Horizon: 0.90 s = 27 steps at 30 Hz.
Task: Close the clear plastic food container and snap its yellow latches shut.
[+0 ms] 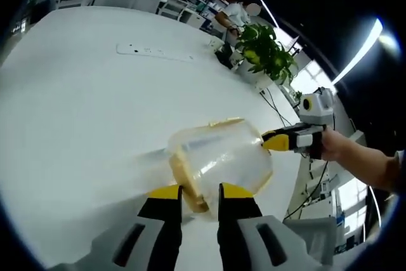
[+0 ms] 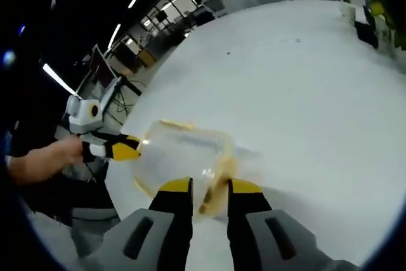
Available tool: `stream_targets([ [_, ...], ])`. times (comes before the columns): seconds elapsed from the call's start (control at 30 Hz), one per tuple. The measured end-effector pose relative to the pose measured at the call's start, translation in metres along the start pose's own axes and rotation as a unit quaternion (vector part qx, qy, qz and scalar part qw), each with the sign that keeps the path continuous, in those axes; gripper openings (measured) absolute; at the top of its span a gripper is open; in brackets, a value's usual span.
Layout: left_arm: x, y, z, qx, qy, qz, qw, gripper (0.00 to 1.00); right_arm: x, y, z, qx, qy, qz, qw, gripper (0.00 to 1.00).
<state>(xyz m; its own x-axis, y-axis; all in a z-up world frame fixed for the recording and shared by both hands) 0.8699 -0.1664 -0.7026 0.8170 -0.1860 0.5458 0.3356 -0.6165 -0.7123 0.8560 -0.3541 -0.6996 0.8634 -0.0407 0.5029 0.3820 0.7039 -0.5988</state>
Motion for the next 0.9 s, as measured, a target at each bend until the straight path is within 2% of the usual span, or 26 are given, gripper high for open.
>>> stream_targets([
  [0.07,-0.001,0.000,-0.001,0.000,0.000,0.000,1.0000,0.13,0.000,0.000,-0.001,0.005,0.021,-0.007,0.9997,0.14],
  [0.2,-0.002,0.000,-0.002,0.000,0.001,0.001,1.0000,0.13,-0.001,0.001,0.000,0.011,0.021,-0.009,0.9997,0.14],
  [0.23,-0.003,0.000,-0.002,0.000,0.001,0.002,1.0000,0.13,-0.005,0.003,0.003,0.022,0.029,0.002,0.9993,0.13],
  [0.3,-0.003,0.001,-0.002,0.000,0.001,0.002,1.0000,0.13,-0.008,0.011,0.002,0.013,0.041,-0.005,0.9991,0.13],
  [0.37,-0.003,0.002,-0.001,-0.002,0.001,0.001,1.0000,0.13,-0.013,0.014,0.005,0.013,0.030,0.002,0.9995,0.13],
  [0.53,-0.002,0.001,0.001,-0.003,0.002,-0.002,1.0000,0.14,-0.010,0.019,0.007,0.015,0.019,0.012,0.9996,0.15],
  [0.67,-0.001,0.000,0.003,-0.005,-0.007,-0.005,1.0000,0.16,-0.006,0.021,0.007,0.010,0.016,-0.003,0.9998,0.18],
  [0.77,0.002,0.000,0.004,-0.005,0.021,-0.007,0.9997,0.17,-0.002,0.024,0.009,-0.001,-0.001,-0.006,1.0000,0.21],
  [0.9,0.005,-0.004,0.004,0.000,0.096,-0.001,0.9954,0.20,0.003,0.025,0.013,-0.023,-0.077,0.018,0.9966,0.26],
])
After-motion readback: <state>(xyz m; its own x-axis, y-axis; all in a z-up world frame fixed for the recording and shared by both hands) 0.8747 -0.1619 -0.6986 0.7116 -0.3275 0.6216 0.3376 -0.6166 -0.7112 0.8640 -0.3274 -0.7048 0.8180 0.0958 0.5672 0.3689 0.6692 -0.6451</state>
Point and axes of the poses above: the point that each gripper's makers call its tool centre point, and the gripper's own axes: y roughly forward along the fingers, z roughly to its left, x roughly out of its top, the point moved 3 cm from there along -y, roughly backward along the fingers, and after that the axes turned 6 degrees about x, right-handed, at the moved point
